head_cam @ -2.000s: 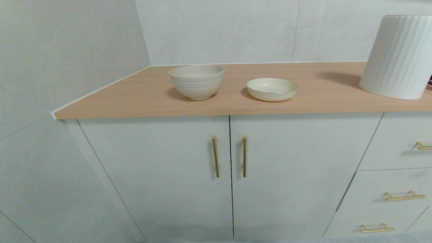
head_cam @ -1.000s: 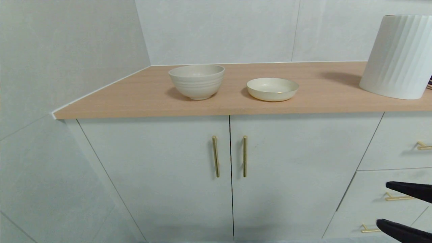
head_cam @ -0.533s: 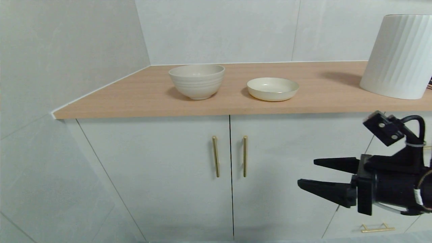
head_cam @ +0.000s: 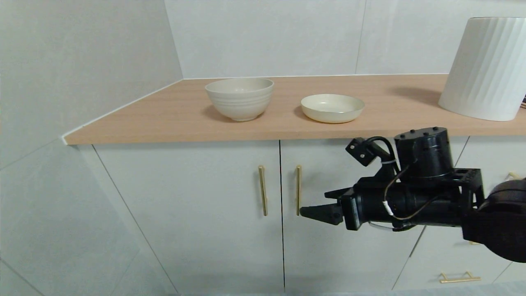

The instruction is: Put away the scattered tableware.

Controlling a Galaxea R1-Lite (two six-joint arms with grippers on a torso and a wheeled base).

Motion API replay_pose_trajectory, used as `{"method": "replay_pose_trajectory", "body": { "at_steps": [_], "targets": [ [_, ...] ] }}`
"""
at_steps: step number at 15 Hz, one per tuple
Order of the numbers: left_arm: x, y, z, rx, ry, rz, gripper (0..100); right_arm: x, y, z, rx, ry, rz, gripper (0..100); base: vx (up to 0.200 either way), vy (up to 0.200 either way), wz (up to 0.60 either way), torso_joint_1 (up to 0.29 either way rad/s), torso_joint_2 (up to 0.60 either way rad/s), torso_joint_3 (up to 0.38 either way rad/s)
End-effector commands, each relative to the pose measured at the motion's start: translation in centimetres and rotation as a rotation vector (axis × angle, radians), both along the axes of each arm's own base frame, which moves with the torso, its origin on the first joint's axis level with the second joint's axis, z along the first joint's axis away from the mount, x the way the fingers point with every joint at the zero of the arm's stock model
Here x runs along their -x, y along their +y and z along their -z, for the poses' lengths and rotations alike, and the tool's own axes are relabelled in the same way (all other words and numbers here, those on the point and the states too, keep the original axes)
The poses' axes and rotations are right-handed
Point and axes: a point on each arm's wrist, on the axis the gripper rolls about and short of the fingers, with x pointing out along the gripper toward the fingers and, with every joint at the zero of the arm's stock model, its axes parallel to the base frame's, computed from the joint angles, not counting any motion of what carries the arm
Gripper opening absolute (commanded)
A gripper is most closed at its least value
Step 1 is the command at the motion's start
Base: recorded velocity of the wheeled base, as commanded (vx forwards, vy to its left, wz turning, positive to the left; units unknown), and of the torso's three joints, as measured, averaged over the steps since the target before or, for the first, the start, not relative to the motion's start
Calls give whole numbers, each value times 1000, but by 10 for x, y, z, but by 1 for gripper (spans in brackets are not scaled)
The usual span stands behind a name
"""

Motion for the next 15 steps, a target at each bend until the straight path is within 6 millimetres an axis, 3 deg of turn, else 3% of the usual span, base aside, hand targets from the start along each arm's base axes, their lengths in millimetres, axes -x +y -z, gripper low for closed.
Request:
{"method": "replay_pose_trajectory", "body": {
  "at_steps": [1,6,15],
  "targets": [
    [0,0,0,1,2,-1,100,-21,19,22,19,30,-10,100,0,0,0,0,0,0],
    [0,0,0,1,2,-1,100,-33,32,30,-105,-12,22,100,0,0,0,0,0,0],
    [0,0,0,1,2,-1,100,-45,40,45,-133,-64,72,100,0,0,0,0,0,0]
  ]
}}
